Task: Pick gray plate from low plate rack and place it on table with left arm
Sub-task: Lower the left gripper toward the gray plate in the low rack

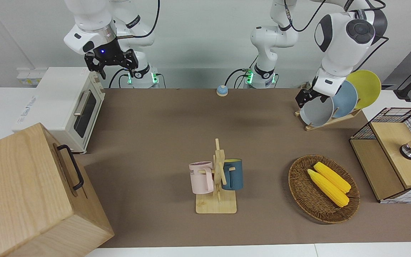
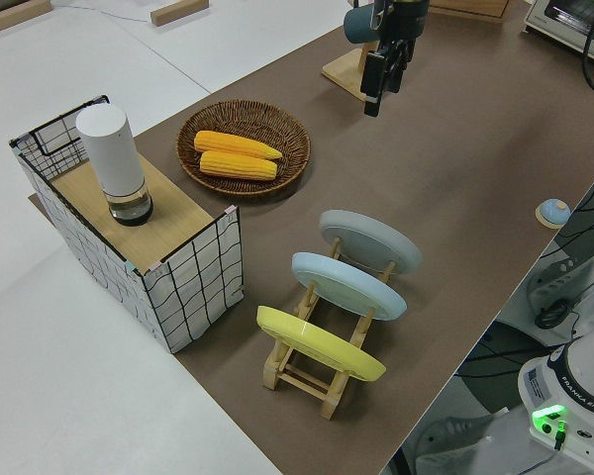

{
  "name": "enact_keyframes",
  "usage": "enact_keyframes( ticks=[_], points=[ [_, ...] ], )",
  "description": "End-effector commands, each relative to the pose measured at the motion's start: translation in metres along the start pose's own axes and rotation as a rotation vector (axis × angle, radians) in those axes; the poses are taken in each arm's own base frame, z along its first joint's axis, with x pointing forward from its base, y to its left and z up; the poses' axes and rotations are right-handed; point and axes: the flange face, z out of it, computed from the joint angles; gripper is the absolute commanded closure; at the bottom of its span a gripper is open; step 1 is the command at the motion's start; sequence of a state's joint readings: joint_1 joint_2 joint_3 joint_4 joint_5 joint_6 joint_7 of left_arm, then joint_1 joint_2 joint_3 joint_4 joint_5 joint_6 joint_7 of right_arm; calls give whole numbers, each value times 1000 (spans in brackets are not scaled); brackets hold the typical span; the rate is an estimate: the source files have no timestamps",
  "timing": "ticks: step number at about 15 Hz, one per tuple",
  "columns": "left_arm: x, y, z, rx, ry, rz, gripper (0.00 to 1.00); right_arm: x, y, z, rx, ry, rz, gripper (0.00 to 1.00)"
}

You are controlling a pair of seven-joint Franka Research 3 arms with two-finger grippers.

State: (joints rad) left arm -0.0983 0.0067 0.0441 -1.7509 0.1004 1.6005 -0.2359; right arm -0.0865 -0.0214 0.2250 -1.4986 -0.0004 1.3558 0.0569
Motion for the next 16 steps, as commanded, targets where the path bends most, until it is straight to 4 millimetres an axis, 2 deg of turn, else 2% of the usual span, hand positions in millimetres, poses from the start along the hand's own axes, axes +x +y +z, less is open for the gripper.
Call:
enact_keyframes(
  ticks=[1,4,7,9,12,13,14,15,16],
  points=[
    [-2,-9,24,126,-60,8,5,-3,4,-4,3,-5,4,11],
    [1,-23,43,232,-108,79,5,-4,3,-4,3,-5,3,13],
    [6,-52,59,269,-164,121,5,-4,3,-4,3,-5,3,13],
    [13,-69,86,309,-240,123,5,-3,4,-4,3,-5,4,13],
    [20,-77,108,342,-295,118,5,-4,3,-4,1,-5,3,13],
    [25,-86,122,346,-324,104,9,-3,4,-4,3,-5,4,11],
    [29,-86,134,349,-343,110,34,-3,4,-4,3,-5,4,11],
    [32,-85,141,350,-352,114,173,-3,4,-4,3,-5,4,11],
    [33,-86,144,350,-357,112,402,-4,3,-4,3,-5,3,11]
  ],
)
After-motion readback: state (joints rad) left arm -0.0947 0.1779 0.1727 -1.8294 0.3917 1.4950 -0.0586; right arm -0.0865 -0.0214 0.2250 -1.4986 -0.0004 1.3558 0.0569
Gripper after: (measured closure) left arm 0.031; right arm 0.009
